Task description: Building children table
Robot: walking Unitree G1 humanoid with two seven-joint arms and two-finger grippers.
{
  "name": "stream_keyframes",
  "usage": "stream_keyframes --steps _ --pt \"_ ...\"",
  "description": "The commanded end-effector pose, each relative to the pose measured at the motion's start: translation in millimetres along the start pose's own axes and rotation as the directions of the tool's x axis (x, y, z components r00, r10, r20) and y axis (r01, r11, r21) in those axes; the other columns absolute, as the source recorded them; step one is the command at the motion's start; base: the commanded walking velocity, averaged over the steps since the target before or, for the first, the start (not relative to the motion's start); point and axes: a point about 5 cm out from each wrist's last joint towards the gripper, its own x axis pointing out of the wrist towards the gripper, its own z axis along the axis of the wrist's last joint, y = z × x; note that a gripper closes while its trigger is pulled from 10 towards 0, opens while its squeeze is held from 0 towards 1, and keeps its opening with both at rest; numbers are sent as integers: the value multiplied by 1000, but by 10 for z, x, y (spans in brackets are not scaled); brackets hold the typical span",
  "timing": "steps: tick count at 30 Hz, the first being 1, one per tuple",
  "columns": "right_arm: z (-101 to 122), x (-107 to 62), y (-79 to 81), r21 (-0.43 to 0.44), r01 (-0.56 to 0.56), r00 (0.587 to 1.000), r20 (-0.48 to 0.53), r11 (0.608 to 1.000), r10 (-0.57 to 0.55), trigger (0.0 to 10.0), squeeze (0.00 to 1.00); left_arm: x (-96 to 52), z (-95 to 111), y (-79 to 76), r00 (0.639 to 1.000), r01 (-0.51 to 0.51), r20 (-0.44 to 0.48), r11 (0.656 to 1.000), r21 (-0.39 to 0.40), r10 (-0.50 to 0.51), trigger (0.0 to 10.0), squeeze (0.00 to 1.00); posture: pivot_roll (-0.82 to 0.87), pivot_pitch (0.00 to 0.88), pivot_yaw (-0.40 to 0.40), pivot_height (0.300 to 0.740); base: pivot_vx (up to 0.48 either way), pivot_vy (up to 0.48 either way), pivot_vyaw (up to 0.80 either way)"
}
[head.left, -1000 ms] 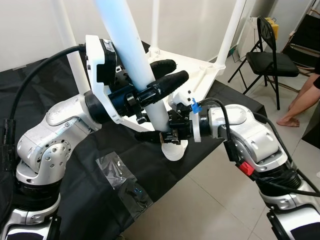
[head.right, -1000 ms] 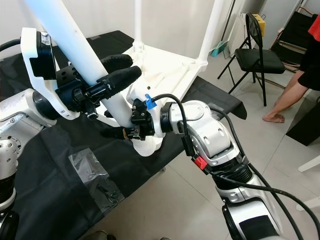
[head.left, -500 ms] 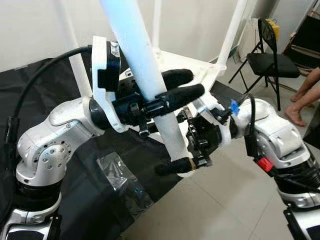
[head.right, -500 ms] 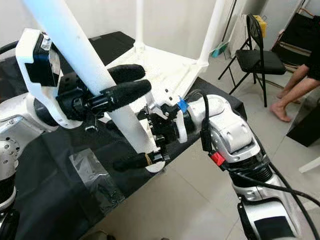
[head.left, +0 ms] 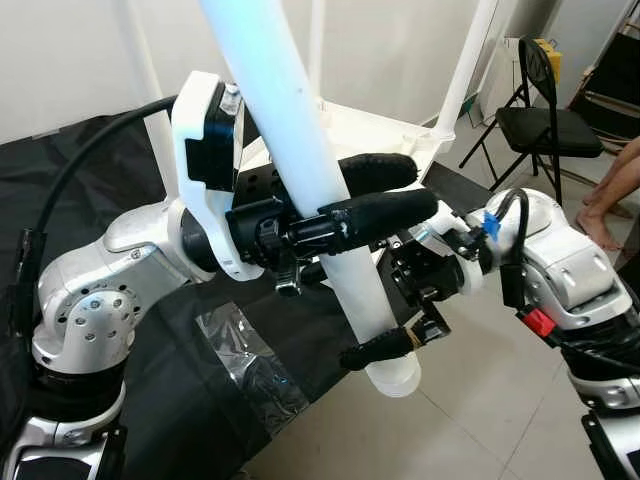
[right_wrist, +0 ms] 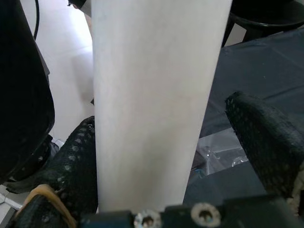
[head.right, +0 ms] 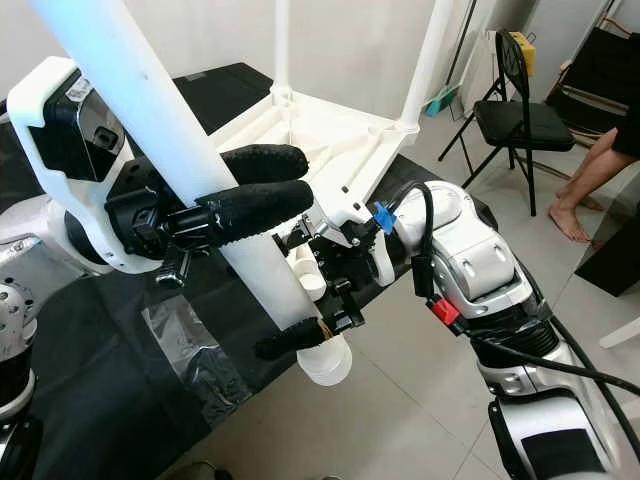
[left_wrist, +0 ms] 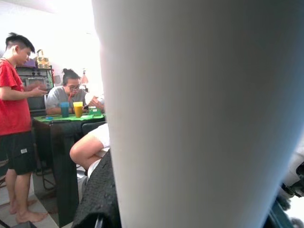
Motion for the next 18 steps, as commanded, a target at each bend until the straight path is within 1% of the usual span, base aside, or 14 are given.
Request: stream_keyframes --steps 1,2,4,5,6,7,9,18 --pt "8 44 14 -11 -20 1000 14 1000 21 10000 0 74 51 -61 997 70 43 997 -18 -69 0 0 0 69 -65 740 0 0 0" --pt "21 83 26 -7 -38 998 57 999 38 10000 0 90 67 -65 995 80 56 996 -27 -78 0 0 0 69 -63 740 0 0 0" --pt "21 83 26 -7 -38 998 57 999 38 10000 0 90 67 -65 995 80 56 996 -27 -78 0 0 0 69 -63 740 0 0 0" --pt "27 101 31 -5 -46 996 76 999 46 10000 0 95 72 -66 995 83 61 996 -30 -81 0 0 0 69 -63 740 0 0 0" --pt "47 130 47 5 -60 991 121 998 59 0 0 100 81 -66 994 86 69 996 -30 -84 0 0 3 69 -64 740 0 0 0" --pt "62 148 63 10 -71 986 155 997 69 0 0 102 88 -67 993 88 77 996 -31 -85 0 0 3 69 -63 740 0 0 0" --pt "77 158 80 13 -75 980 187 997 72 0 0 101 97 -66 992 91 87 995 -33 -87 0 0 2 69 -62 740 0 0 0" --pt "100 124 87 15 -38 974 222 999 34 0 0 101 101 -52 991 97 98 995 -36 -93 0 0 -8 64 -60 740 0 0 0"
